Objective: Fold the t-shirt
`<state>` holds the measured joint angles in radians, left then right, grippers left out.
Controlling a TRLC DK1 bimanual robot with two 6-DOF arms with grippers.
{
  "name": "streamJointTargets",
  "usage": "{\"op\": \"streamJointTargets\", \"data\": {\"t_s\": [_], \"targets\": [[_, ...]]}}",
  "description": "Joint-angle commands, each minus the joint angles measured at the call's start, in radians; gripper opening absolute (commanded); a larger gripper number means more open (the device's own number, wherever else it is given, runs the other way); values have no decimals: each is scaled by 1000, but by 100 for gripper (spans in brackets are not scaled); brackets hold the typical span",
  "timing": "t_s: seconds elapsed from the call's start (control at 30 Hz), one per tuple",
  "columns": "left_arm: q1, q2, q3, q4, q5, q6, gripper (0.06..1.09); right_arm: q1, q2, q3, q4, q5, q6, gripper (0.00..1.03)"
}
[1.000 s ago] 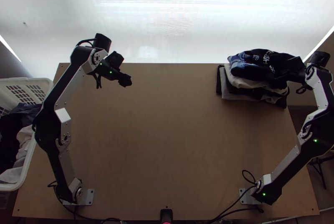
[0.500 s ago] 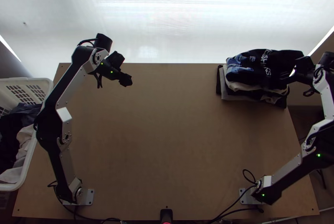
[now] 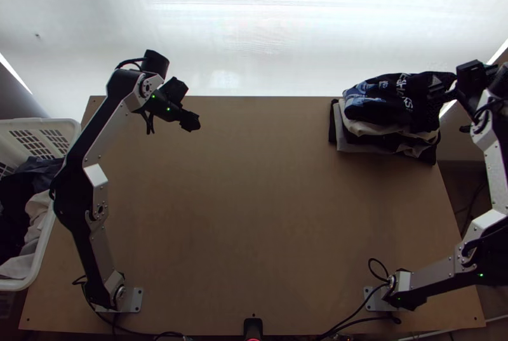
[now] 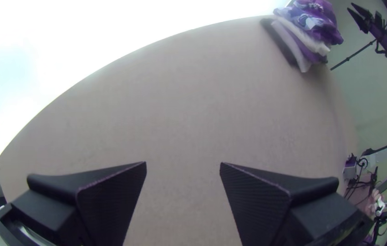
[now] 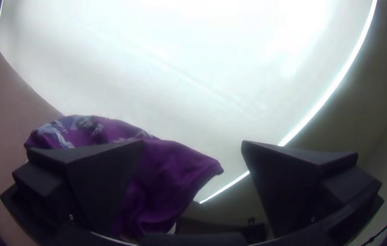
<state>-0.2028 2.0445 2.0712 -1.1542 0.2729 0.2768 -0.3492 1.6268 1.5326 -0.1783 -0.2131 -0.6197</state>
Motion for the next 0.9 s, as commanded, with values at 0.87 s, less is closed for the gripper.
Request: {"op": "streamJointTargets", "data": {"t_s": [0.87], "targets": [[19,-37,-36,1,3,-11,86,88,180,-597,608,-19,248,99]]}}
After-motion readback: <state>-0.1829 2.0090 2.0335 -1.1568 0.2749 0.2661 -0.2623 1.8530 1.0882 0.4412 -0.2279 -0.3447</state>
